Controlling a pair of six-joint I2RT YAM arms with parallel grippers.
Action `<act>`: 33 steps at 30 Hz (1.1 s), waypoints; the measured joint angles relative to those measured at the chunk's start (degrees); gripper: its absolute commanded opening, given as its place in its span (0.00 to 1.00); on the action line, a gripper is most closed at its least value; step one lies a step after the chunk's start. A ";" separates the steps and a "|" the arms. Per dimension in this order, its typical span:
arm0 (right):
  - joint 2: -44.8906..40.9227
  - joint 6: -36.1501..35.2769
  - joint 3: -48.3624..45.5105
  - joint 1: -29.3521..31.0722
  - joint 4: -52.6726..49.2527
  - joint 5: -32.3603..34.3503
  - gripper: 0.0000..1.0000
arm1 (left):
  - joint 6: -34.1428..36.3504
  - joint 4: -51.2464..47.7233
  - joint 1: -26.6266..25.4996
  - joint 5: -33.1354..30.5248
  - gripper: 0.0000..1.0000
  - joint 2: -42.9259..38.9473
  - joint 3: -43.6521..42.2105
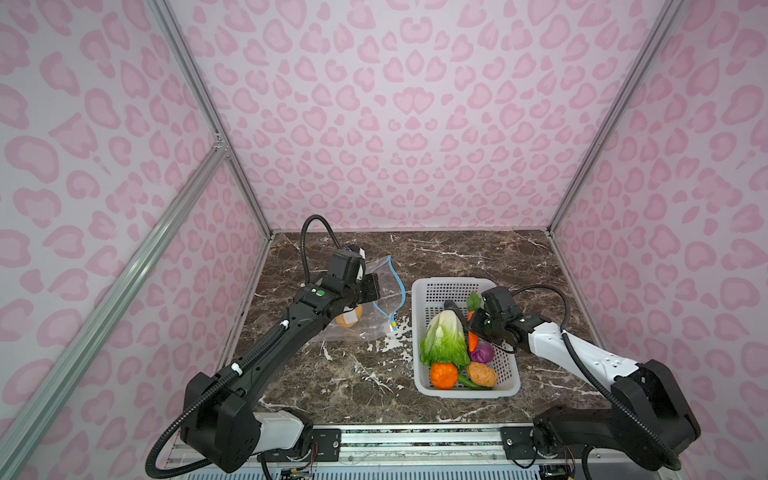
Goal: Place the food in the zip-top bag and seal the zipper
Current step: 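Grasp the orange carrot in the basket with the right gripper, then carry the carrot into the bag mouth and release it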
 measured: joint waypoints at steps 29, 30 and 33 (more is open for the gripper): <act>8.04 -22.88 26.69 13.99 8.57 -10.80 0.18 | 0.20 0.00 0.00 -0.07 0.02 0.35 -0.04; 8.92 -23.67 27.61 14.73 8.55 -11.76 0.18 | 0.20 0.00 0.00 -0.07 0.02 0.35 -0.04; 11.41 -24.92 29.29 16.28 8.17 -13.53 0.17 | 0.28 0.00 0.00 -0.07 0.02 0.24 -0.04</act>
